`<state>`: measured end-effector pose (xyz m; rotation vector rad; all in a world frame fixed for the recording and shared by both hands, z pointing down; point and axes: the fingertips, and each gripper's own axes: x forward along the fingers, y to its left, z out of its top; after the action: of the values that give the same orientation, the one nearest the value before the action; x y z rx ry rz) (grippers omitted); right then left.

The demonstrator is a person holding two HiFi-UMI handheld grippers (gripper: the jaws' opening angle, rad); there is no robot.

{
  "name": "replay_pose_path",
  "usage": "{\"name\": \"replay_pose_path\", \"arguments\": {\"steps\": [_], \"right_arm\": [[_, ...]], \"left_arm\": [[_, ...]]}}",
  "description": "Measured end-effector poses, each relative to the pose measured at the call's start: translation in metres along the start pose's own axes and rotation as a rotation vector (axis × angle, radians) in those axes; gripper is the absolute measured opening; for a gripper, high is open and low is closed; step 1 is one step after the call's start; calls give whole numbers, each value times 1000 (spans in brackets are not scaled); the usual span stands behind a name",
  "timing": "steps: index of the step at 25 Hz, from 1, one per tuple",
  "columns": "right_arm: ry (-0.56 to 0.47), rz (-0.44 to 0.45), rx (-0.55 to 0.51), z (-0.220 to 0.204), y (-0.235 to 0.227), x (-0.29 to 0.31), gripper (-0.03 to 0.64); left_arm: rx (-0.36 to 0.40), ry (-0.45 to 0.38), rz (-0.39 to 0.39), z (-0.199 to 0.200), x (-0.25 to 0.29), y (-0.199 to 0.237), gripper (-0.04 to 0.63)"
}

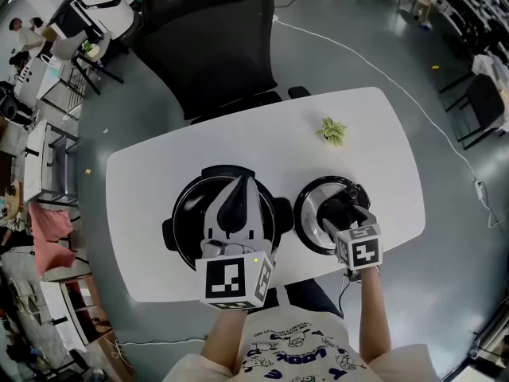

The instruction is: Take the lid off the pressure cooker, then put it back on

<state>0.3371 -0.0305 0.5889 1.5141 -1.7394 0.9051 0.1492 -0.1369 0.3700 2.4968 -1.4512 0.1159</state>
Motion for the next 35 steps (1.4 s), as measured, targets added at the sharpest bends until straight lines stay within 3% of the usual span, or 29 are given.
{"name": "replay_pose_path", "arguments": {"steps": [16,35], "right_arm": [[100,24,-71,-20,-5,41,354],[54,43,-106,-20,-6,51,298]], "left_arm": [[-2,53,15,-23,21,10,14],[-16,96,37,-45,31,19,14]]}}
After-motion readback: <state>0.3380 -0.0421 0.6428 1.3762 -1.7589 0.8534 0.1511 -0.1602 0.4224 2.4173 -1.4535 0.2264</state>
